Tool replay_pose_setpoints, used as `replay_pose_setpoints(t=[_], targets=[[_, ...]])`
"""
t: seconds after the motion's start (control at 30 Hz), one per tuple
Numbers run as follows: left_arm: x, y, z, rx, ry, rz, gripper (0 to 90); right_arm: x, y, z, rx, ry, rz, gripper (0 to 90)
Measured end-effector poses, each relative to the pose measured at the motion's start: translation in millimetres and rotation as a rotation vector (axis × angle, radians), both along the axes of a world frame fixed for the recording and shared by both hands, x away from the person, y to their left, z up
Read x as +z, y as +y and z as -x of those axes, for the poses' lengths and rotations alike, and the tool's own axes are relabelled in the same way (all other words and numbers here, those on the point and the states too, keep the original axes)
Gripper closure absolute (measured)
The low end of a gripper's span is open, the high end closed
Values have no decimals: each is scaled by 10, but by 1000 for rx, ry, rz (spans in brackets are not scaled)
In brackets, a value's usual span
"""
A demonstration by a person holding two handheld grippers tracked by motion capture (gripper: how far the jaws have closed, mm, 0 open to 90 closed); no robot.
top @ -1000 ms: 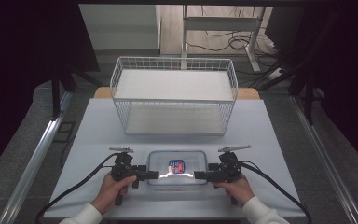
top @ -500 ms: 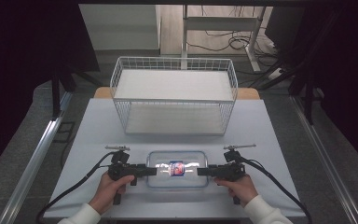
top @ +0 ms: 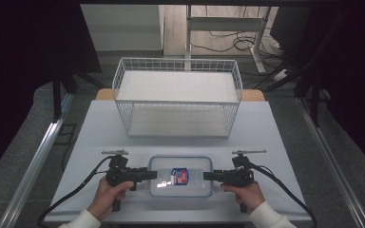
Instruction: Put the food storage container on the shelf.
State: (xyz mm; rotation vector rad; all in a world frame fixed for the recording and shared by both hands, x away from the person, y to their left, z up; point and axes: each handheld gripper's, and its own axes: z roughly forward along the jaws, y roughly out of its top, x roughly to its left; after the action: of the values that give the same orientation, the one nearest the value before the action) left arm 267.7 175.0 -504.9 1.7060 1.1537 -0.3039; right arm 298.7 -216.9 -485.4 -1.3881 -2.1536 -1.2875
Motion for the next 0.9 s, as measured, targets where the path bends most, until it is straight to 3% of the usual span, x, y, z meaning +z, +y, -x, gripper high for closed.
replay_pose_setpoints(t=[0.47,0.6,0.8,0.9], targets=[[101,8,44,-1,-27,19,509,119,-41,66,-19,-22,-40,522],[155,18,11,-5,-45,25,515,160,-48,51,-20,-55,-55,522],[240,8,-47,3,-80,10,513,267,-35,-18,-7,-122,-39,522],[257,24,-91,1,-86,8,515,276,-28,-51,-3,-127,-41,521]])
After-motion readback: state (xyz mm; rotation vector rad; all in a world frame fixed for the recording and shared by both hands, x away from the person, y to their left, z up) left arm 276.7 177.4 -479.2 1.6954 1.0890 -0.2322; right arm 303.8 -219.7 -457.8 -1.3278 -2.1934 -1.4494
